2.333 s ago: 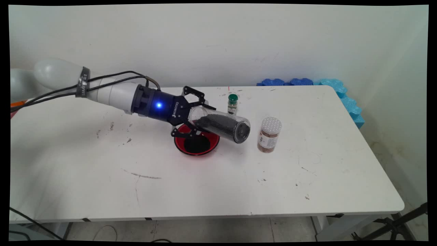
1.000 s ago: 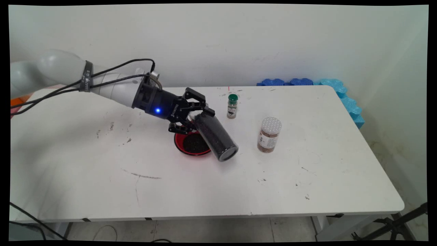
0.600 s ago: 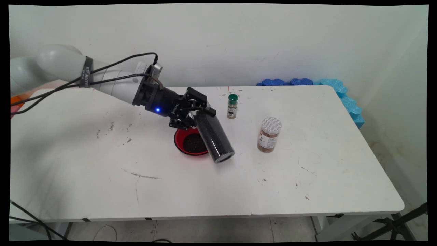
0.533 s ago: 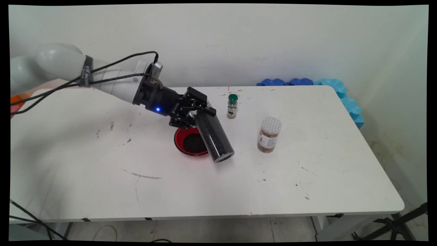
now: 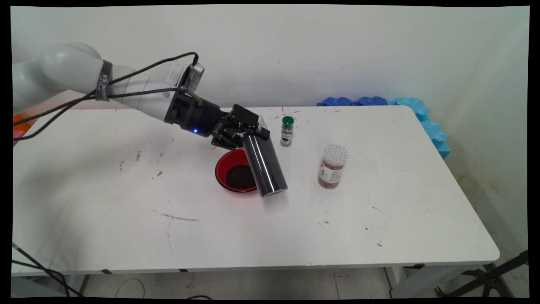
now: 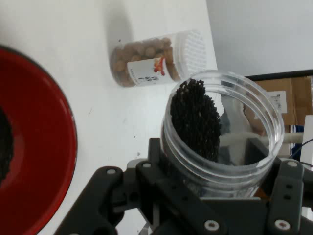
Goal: Pour the black seasoning powder in the red bowl
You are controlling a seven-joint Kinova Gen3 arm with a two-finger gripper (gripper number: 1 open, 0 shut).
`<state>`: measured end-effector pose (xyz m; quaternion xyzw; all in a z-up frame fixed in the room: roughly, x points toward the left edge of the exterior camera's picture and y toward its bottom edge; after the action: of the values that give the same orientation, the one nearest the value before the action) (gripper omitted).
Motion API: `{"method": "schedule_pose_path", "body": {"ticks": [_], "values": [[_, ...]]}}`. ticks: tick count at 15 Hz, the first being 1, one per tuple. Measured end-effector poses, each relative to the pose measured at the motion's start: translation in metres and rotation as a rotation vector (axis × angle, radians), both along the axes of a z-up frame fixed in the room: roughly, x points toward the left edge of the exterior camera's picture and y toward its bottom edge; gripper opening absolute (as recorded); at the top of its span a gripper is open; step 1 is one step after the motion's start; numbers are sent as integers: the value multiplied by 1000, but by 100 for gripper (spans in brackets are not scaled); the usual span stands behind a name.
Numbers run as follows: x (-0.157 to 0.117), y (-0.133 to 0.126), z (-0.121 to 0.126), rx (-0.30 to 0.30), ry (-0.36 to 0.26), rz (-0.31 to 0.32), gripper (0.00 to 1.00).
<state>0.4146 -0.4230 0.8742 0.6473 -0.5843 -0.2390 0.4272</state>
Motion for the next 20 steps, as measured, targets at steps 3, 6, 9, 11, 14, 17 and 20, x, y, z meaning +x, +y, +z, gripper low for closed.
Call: {"method": "schedule_pose_path", "body": {"ticks": [3, 6, 9, 11, 14, 17, 20], "values": [[-4, 2, 11, -75, -19, -40, 0], [-8, 3, 22, -151, -45, -82, 0], [-11, 2, 34, -232, -67, -117, 0], [-14, 2, 42, -283, -79, -133, 0], [-18, 2, 57, -370, -104, -162, 0], [-22, 4, 68, -434, -125, -186, 0], [-28, 7, 81, -530, -155, -228, 0]]}}
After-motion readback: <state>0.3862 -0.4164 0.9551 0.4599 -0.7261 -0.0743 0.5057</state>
